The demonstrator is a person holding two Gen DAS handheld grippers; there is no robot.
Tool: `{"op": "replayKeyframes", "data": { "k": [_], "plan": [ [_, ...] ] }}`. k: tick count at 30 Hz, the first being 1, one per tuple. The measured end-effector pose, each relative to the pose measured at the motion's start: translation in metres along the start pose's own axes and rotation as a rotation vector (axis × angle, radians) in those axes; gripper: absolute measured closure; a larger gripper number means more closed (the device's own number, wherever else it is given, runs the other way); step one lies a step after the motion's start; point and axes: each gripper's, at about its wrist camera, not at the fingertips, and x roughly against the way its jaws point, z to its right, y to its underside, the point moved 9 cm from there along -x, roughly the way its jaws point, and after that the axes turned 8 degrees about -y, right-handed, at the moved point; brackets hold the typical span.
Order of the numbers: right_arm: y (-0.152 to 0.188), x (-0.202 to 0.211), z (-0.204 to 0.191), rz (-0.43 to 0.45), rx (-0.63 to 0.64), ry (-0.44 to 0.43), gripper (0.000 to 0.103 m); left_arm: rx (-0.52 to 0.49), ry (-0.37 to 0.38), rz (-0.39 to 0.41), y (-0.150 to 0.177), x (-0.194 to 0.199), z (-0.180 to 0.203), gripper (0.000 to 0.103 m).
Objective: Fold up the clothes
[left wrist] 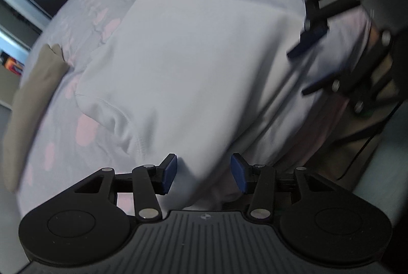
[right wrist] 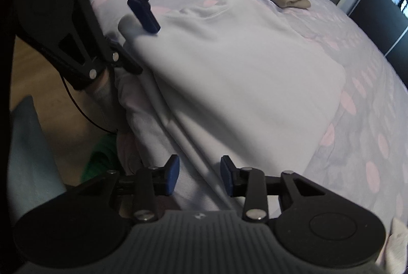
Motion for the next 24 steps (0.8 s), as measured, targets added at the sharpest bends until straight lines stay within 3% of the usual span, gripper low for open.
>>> {"op": "replayKeyframes", "data": {
  "k": [3, 6, 7, 8, 11, 17, 24],
  "plan": [
    [0.003, -0.007, 0.001, -0.022, 0.045, 0.039, 0.063, 0.01, -0.013, -0.018, 0.003, -0.005, -0.004, 0.059],
    [0.008, -0.012, 0.002, -0.054, 0.096, 0.088, 0.066, 0.075, -0.009, -0.03, 0.004, -0.006, -0.016, 0.072],
    [0.009, -0.014, 0.002, -0.064, 0.113, 0.106, 0.069, 0.103, 0.002, -0.035, 0.005, -0.006, -0.02, 0.08],
    [0.01, -0.014, 0.003, -0.072, 0.13, 0.125, 0.081, 0.129, 0.012, -0.04, 0.006, -0.006, -0.024, 0.083],
    [0.011, -0.01, 0.005, -0.072, 0.133, 0.128, 0.094, 0.201, 0.045, -0.055, 0.008, -0.006, -0.035, 0.092],
    [0.013, 0.008, 0.007, -0.063, 0.112, 0.102, 0.102, 0.328, 0.119, -0.085, 0.013, -0.005, -0.05, 0.096],
    [0.018, 0.006, 0.016, -0.092, 0.065, 0.078, 0.102, 0.214, 0.165, -0.172, 0.023, -0.017, -0.033, 0.095]
  ]
}}
